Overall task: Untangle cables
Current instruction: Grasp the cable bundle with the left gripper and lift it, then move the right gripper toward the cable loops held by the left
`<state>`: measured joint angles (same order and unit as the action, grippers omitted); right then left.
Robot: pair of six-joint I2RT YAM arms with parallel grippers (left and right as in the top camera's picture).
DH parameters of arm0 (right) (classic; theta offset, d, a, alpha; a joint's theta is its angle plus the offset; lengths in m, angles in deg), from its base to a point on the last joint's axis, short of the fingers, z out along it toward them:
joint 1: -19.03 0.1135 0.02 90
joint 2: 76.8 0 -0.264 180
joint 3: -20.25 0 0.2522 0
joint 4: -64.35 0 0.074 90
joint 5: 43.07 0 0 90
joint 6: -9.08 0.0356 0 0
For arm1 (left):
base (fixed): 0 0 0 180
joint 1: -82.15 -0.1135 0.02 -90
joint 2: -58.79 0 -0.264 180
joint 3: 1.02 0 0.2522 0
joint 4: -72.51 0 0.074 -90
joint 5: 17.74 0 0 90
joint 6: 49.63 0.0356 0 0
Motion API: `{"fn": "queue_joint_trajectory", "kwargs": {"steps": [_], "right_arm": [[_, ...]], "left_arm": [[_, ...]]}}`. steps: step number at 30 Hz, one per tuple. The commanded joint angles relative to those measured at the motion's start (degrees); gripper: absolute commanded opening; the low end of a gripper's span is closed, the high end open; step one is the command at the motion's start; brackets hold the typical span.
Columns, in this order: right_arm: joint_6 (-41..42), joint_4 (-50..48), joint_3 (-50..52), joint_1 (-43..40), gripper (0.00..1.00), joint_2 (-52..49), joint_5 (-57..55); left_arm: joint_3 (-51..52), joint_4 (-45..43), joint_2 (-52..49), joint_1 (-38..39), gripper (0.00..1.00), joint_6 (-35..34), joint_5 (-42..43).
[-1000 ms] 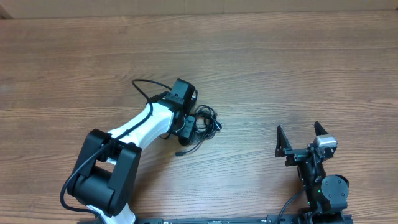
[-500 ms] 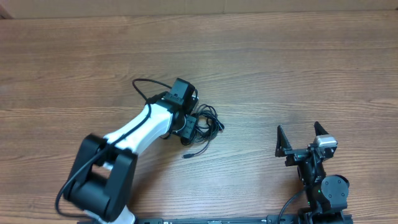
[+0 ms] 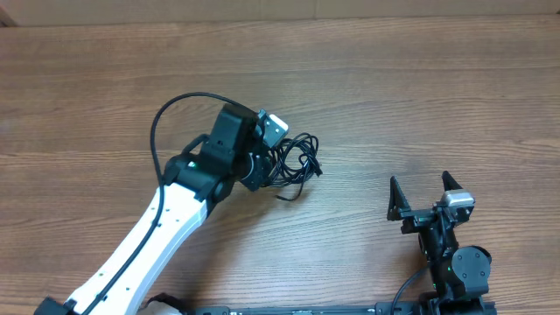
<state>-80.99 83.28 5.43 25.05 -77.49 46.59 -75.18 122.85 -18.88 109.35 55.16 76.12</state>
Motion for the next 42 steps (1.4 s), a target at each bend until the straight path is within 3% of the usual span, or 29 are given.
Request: {"fn": "queue_joint_trajectory", "kwargs": {"steps": [1,7,12,18,22,27,33,42], "right_arm": [[-0.42,-0.33,0.59,-0.26,1.00,0.52,0.04],[-0.42,-0.35,0.59,-0.26,1.00,0.52,0.07],[-0.02,-4.26,0.57,-0.26,1.00,0.52,-0.85],[9.55,-8.74,-3.80,-0.26,1.00,0.52,2.84],[10.64,0.11,-10.27,-0.26,1.00,0.52,8.00],[10.58,15.47,-21.00,-0.26,1.00,0.52,7.98],[10.56,25.97,-30.84,-0.26,1.00,0.48,7.98],[10.54,31.50,-38.47,-0.26,1.00,-4.15,10.97]], "left_arm": [[-0.26,-0.61,3.91,0.20,0.04,8.85,4.07],[-0.26,-1.40,8.37,0.20,0.04,18.36,8.20],[-0.24,-0.74,10.23,0.20,0.04,19.71,12.55],[-0.24,-1.05,11.56,0.20,0.04,22.99,18.69],[-0.26,-1.05,11.93,0.20,0.04,22.95,19.47],[-0.26,-1.55,11.93,0.20,0.04,22.97,25.51],[-0.24,-3.39,11.91,0.20,0.04,22.77,33.00],[-0.24,-12.11,11.82,0.22,0.04,7.32,36.87]]}}
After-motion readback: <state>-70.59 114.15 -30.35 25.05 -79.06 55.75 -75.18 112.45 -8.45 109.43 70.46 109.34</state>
